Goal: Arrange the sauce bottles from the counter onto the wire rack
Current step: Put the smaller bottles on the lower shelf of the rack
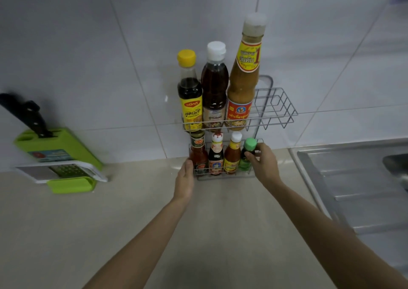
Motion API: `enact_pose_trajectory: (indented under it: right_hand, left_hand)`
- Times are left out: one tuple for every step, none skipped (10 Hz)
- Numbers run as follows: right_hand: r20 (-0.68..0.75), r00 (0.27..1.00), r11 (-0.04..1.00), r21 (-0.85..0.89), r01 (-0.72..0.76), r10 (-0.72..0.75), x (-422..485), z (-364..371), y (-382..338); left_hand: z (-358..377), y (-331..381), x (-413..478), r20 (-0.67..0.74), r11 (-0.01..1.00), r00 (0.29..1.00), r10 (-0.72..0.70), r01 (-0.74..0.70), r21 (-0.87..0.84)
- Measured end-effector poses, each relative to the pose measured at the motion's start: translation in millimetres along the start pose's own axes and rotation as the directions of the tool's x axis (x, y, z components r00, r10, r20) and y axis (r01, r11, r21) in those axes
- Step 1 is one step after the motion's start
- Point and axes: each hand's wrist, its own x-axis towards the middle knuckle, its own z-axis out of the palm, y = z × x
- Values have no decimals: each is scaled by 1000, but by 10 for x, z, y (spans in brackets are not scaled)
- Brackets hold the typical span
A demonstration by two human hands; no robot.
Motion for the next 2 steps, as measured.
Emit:
enact_pose_trajectory:
  right_hand:
    - [29,1000,998,-66,-8,10,-37,-13,-8]
    - [85,996,997,-74,-22,28,-29,-40,12]
  left_hand:
    - [-31,39,-46,13,997,1000,2,-3,80]
    - [-56,66,-47,32,992,999,3,-7,124]
